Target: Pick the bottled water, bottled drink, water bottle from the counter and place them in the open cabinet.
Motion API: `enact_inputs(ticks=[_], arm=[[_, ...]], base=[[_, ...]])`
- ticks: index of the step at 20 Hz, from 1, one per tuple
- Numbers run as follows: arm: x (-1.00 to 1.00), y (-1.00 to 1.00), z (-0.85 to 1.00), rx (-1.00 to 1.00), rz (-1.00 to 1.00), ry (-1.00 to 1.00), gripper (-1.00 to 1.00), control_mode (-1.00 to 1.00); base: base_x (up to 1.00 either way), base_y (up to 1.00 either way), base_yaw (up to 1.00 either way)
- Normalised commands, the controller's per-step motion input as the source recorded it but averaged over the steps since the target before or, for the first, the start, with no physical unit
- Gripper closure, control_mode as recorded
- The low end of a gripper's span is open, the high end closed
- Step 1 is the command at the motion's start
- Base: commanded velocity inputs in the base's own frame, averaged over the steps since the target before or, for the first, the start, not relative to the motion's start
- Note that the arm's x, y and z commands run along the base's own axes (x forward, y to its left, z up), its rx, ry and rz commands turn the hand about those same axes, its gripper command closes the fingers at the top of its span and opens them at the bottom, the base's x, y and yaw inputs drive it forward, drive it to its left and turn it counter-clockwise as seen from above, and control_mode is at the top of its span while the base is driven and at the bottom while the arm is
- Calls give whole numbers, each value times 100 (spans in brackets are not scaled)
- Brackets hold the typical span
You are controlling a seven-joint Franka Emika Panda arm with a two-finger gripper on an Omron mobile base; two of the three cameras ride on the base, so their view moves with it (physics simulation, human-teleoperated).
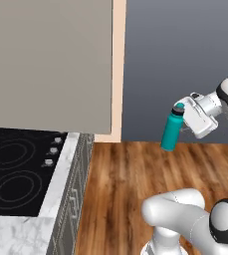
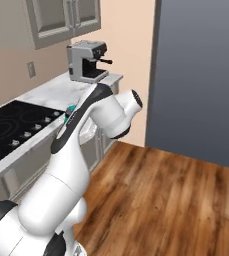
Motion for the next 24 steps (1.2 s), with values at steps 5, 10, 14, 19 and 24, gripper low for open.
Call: enact_inputs(ticks=[5, 10, 14, 19, 24], arm=[[0, 0, 0, 0, 0, 0, 100, 100], [0, 0, 0, 0, 0, 0, 100, 100], [0, 0, 0, 0, 0, 0, 100, 100], [0, 0, 0, 0, 0, 0, 100, 100], [0, 0, 0, 0, 0, 0, 100, 100]], base=[[-29, 36, 24], [-51, 18, 14], [-57, 20, 6], [-42, 24, 3], [-22, 30, 9]])
